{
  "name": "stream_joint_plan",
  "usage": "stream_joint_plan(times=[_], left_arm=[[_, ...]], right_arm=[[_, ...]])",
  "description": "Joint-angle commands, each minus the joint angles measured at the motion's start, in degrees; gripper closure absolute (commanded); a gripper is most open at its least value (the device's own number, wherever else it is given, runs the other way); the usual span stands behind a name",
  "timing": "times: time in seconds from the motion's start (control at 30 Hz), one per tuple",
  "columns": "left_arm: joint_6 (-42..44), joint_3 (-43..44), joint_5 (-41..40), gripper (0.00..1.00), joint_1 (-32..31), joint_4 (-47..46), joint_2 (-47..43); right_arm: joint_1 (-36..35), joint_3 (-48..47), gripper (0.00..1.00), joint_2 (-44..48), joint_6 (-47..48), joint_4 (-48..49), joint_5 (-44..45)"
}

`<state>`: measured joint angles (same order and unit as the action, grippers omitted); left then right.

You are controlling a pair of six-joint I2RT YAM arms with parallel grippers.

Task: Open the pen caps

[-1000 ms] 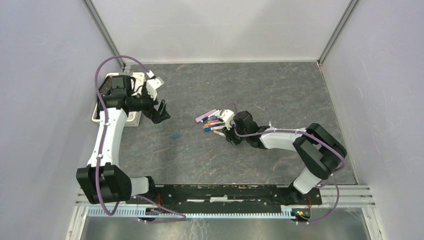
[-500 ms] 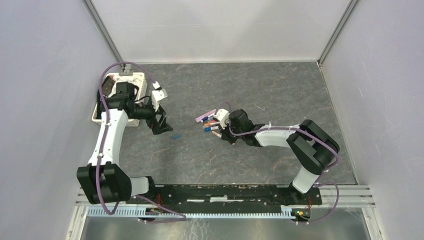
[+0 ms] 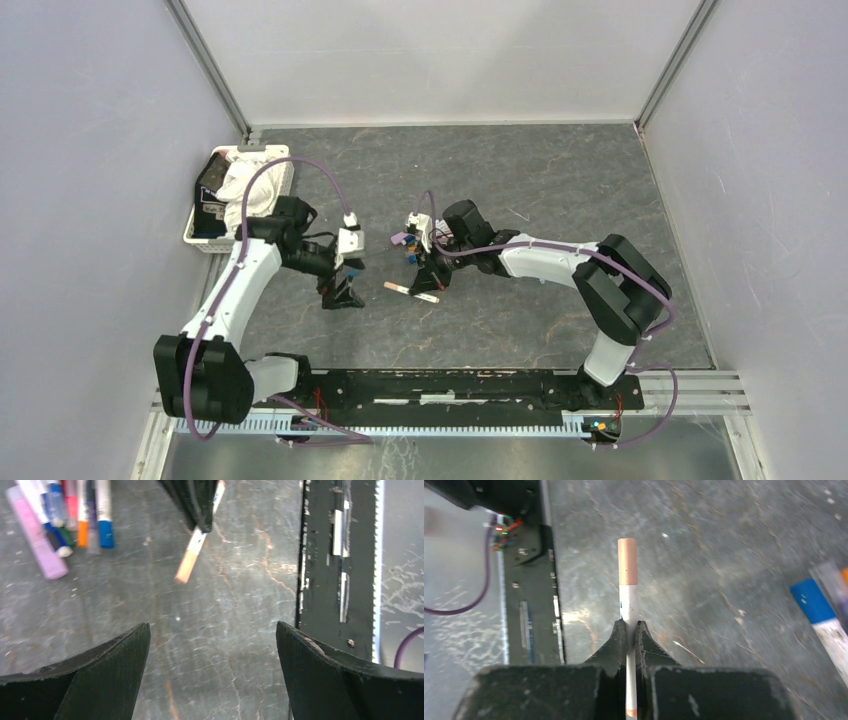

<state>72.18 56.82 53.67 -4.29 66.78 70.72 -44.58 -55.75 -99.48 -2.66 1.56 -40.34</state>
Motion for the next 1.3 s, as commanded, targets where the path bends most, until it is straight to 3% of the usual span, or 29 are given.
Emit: stream_joint_plan(times=[0.0, 0.43, 0.9, 1.1, 1.17, 1.27], left_arm=[[2.46, -4.14, 1.14, 0.0, -4.45, -3.59, -3.68], [0.24, -7.81, -3.23, 0.14, -10.7, -12.21, -3.78], [-2.91, -9.76, -11.25, 0.61, -19.47, -15.91, -2.42], [-3.02, -9.92, -12.93, 0.83, -20.78, -15.9, -2.49], [-3.76, -9.36, -12.72, 0.94, -20.86, -15.9, -2.51], [-4.45, -8.63, -13.2, 0.96, -20.93, -15.86, -2.74]], right_arm=[[-0.25, -4.26, 1.0, -1.35, -4.48, 0.42, -11.77], [-0.59, -9.64, 1.0, -5.16, -9.67, 0.27, -21.2], [-1.03, -12.02, 1.0, -8.25, -10.52, -1.4, -22.46], [-1.37, -10.27, 1.0, -8.55, -15.17, 3.57, -23.53], [-1.81, -10.27, 0.81, -9.18, -15.77, 4.07, -23.41], [-2.3, -10.01, 0.63, -10.09, -16.69, 4.98, -23.46]])
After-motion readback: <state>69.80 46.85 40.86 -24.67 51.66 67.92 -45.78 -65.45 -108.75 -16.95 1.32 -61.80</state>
